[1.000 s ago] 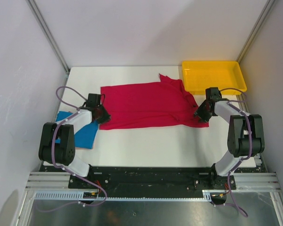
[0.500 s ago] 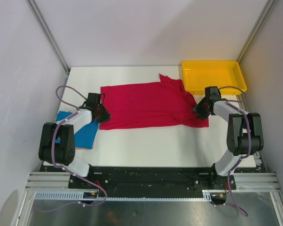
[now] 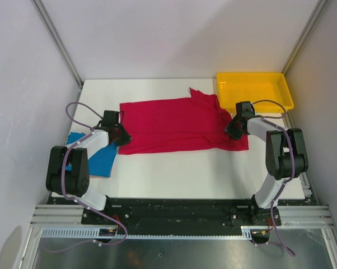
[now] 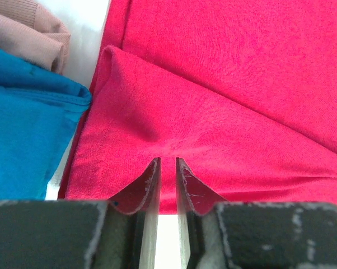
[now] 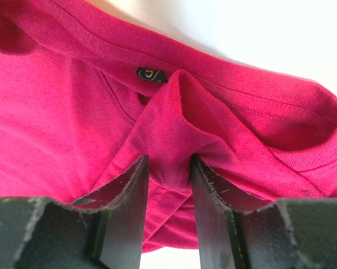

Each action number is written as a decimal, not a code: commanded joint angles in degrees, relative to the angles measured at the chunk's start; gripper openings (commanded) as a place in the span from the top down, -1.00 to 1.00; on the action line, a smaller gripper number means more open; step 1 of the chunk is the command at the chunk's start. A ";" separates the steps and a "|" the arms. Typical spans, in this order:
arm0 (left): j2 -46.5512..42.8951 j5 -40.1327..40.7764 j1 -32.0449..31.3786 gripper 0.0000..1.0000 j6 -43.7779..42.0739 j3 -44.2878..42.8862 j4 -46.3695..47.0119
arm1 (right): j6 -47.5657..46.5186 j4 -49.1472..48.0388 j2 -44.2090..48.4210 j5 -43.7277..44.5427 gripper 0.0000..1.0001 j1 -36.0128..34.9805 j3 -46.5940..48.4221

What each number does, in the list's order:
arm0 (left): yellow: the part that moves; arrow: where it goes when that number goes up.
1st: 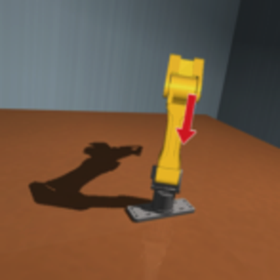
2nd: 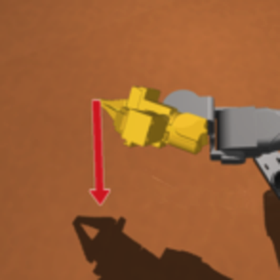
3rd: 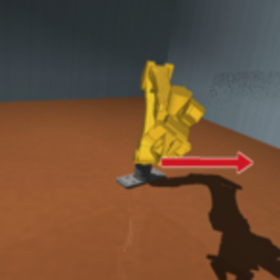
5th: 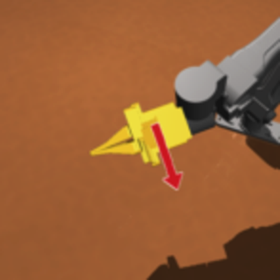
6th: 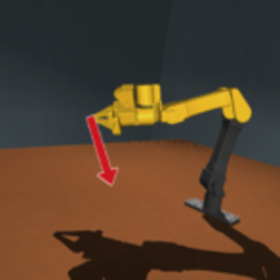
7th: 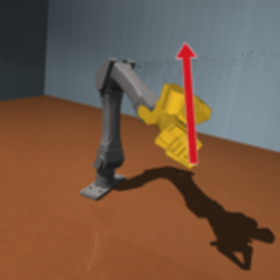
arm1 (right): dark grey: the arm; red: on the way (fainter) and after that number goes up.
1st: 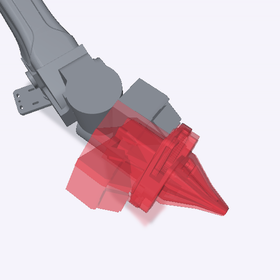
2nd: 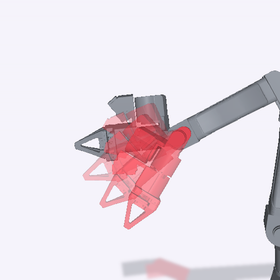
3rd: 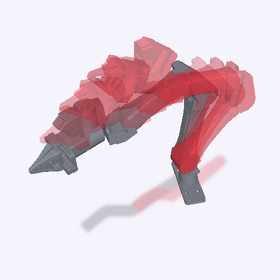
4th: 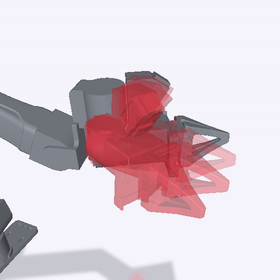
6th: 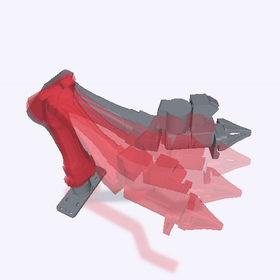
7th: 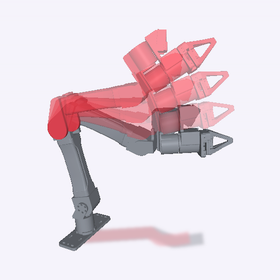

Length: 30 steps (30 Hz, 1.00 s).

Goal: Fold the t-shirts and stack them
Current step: Fold the flattened tshirt in 1/3 of the way

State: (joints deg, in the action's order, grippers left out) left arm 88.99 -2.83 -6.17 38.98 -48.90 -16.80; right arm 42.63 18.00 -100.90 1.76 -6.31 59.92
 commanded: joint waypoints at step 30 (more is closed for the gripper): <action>0.21 -2.87 1.53 0.60 -2.21 -3.01 1.38 | -1.93 1.62 -6.85 -2.96 0.13 -3.17 21.42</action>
State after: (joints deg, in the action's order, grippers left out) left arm 89.10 -4.82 -4.95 38.35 -49.52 -16.80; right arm 43.51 16.05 -113.27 -2.00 -9.65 79.07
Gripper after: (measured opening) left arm 0.205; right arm 0.427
